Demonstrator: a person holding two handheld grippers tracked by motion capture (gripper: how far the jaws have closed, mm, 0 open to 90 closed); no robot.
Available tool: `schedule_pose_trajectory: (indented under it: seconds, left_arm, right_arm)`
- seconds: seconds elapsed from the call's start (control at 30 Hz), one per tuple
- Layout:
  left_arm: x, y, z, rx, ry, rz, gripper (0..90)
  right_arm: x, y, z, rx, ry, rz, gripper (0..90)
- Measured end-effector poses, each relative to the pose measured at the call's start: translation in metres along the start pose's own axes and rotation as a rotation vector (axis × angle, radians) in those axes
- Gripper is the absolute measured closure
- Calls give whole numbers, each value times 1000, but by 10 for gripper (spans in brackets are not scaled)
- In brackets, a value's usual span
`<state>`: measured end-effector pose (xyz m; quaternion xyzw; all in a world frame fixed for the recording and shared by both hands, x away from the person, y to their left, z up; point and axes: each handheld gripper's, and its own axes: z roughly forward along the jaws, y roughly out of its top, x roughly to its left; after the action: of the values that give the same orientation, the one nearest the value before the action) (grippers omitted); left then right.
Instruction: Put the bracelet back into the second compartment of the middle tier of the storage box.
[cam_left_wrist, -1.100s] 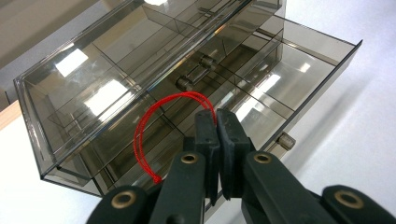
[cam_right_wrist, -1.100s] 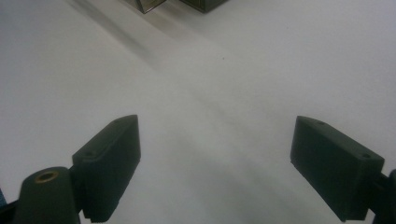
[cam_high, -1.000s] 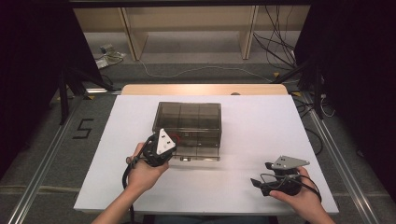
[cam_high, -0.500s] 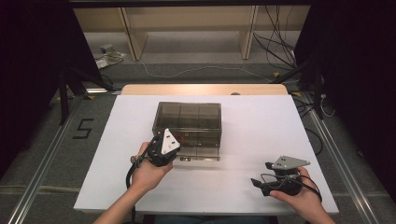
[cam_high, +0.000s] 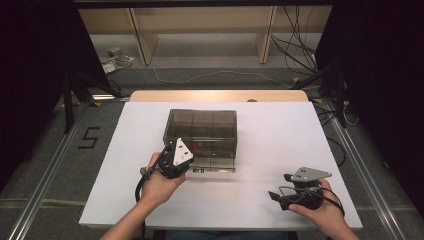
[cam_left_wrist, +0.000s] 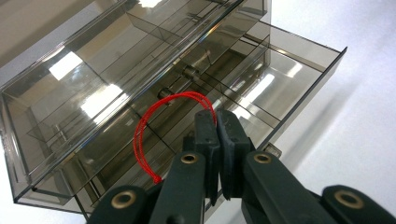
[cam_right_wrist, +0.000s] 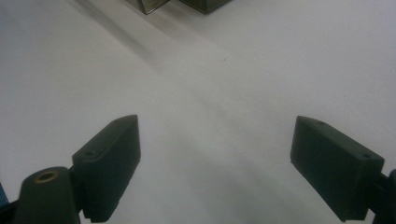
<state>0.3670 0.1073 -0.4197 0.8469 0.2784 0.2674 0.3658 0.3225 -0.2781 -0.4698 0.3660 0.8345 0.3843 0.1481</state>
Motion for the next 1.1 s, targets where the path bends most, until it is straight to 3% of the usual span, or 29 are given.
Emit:
schedule_pose_trajectory:
  seconds: [1.1]
  left_arm:
    - [-8, 6, 7, 6, -23, 24, 877]
  right_arm:
    - [0, 0, 0, 1, 1, -1, 167]
